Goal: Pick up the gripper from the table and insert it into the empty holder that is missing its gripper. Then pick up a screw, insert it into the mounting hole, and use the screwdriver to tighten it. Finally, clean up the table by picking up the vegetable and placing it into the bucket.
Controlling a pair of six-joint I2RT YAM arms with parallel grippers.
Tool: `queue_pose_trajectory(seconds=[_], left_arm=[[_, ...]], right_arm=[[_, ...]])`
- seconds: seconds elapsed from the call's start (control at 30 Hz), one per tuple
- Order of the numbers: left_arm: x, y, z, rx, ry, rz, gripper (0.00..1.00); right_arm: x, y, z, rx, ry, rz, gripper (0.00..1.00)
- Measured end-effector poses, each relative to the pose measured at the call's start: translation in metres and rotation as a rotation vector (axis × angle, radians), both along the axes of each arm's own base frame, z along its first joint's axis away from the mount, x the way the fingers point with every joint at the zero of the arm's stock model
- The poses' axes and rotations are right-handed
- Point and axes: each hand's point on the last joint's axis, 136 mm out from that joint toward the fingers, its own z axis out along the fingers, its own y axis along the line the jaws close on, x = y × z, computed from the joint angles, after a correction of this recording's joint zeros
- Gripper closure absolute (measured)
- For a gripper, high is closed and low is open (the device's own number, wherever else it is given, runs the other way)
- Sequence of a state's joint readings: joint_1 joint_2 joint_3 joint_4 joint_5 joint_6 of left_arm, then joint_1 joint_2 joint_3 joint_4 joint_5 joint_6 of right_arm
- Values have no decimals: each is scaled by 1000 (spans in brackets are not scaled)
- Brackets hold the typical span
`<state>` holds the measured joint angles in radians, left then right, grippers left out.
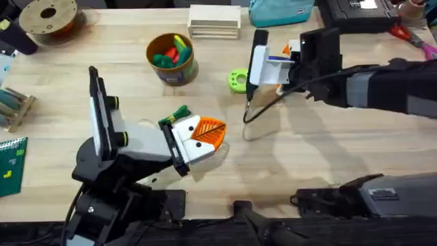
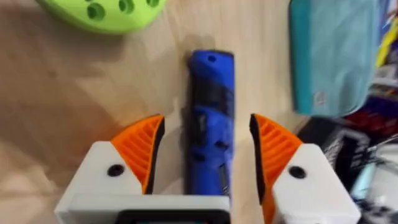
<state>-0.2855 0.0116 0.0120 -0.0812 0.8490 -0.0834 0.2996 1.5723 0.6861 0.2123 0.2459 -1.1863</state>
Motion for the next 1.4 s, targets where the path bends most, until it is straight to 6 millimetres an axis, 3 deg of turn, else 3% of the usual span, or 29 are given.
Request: queue_pose_trajectory(seconds=[0.13,0.23,0.27,0.3,0.43,0.47,0.6,0.63,0.7,0.87,1.03,1.13,1.17,1.23,1.3,1.33,1.4], left_arm=[[0,0,0,0,0,0,997],[0,0,0,0,0,0,997],[0,0,0,2,-3,0,953],[0,0,0,0,1,0,838],[0,0,0,1,0,0,206],[0,0,0,-1,2,0,20],[0,0,0,-1,2,0,15],[1,1,0,-1,0,7,15],[2,1,0,0,-1,15,15],[8,5,0,8,19,59,14],[13,24,-9,86,189,211,14],[16,37,5,117,217,304,14],[22,47,27,132,212,374,14],[27,51,35,152,234,410,14],[32,56,31,193,292,445,13],[36,64,16,274,401,492,14],[41,70,5,325,458,527,14]], right_arm=[[-29,-6,-3,106,116,-123,223],[-36,-7,2,181,141,-201,222],[-37,-7,5,210,144,-229,222],[-38,-7,9,242,146,-263,222],[-45,-8,28,349,153,-376,220],[-51,-7,42,442,155,-444,219],[-58,10,66,629,173,-467,218],[-62,26,81,754,200,-449,217],[-64,35,86,814,228,-437,217],[-73,48,85,903,310,-443,215],[-75,53,86,951,342,-461,216],[-76,54,86,965,349,-470,215],[-76,55,86,971,353,-474,214],[-76,55,86,974,355,-475,214],[-76,55,86,976,357,-474,215],[-76,56,86,977,359,-472,214],[-76,56,87,978,360,-472,215]])
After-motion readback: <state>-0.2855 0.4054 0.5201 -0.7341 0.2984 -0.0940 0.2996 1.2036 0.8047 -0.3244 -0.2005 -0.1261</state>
